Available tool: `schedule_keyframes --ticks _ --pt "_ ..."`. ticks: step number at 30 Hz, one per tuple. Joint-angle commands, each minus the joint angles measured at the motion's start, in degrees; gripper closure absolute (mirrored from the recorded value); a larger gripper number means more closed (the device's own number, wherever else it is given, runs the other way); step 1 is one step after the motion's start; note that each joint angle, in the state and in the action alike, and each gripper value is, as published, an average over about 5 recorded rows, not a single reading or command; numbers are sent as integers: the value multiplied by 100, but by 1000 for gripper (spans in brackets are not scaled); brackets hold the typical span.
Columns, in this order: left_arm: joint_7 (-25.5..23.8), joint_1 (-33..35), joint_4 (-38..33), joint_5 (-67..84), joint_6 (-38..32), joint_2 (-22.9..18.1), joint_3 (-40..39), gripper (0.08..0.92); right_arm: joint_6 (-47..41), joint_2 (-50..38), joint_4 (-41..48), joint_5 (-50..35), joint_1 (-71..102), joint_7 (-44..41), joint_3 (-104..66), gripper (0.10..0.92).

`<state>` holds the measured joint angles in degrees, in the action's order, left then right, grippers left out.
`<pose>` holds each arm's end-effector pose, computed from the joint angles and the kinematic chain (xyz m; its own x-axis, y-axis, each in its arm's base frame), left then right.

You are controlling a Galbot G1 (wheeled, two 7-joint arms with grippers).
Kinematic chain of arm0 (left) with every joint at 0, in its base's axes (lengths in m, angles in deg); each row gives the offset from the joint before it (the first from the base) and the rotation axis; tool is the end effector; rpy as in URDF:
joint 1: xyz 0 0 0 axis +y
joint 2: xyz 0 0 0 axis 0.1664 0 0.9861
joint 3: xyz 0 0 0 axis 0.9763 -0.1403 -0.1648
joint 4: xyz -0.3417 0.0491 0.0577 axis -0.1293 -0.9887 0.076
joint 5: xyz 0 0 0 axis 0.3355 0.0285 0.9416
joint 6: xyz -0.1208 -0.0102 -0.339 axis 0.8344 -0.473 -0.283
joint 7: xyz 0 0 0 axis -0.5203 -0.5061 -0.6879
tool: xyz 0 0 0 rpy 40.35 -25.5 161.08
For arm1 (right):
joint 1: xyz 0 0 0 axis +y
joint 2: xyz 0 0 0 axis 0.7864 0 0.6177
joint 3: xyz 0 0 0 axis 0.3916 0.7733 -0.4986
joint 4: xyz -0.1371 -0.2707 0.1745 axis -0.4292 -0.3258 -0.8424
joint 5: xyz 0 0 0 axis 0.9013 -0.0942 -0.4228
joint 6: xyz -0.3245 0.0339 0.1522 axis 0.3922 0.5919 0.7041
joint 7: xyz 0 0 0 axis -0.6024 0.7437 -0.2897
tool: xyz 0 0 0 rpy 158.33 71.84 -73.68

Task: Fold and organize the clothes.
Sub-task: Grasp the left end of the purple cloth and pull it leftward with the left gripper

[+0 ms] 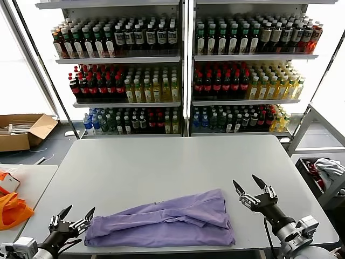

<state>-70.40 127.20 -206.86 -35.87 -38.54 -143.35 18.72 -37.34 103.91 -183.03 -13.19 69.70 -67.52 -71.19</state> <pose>0.1312 0.1334 -0.2589 -0.8975 -0.0041 0.4410 -0.0088 0.9999 -0.0086 0.1933 -0.1249 -0.2529 -0.9497 -0.3029 0.0798 -0.2981 0.9522 0.0665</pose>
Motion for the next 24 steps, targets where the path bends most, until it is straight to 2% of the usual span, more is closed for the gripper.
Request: schedule_keyframes --ticks 1,15,18,24 --pt "1566 186 -88 -772 -347 -935 -1020 181 679 217 40 339 235 9 -93 205" --pt "1815 -96 97 -896 -108 -1091 -1545 180 652 192 44 228 264 -13 -37 203" --pt "1828 -194 203 -835 -56 -1097 -1586 221 640 204 34 216 267 -13 -15 203" --pt "1804 -226 226 -840 -80 -1086 -1676 388 639 162 18 202 303 -49 -8 203"
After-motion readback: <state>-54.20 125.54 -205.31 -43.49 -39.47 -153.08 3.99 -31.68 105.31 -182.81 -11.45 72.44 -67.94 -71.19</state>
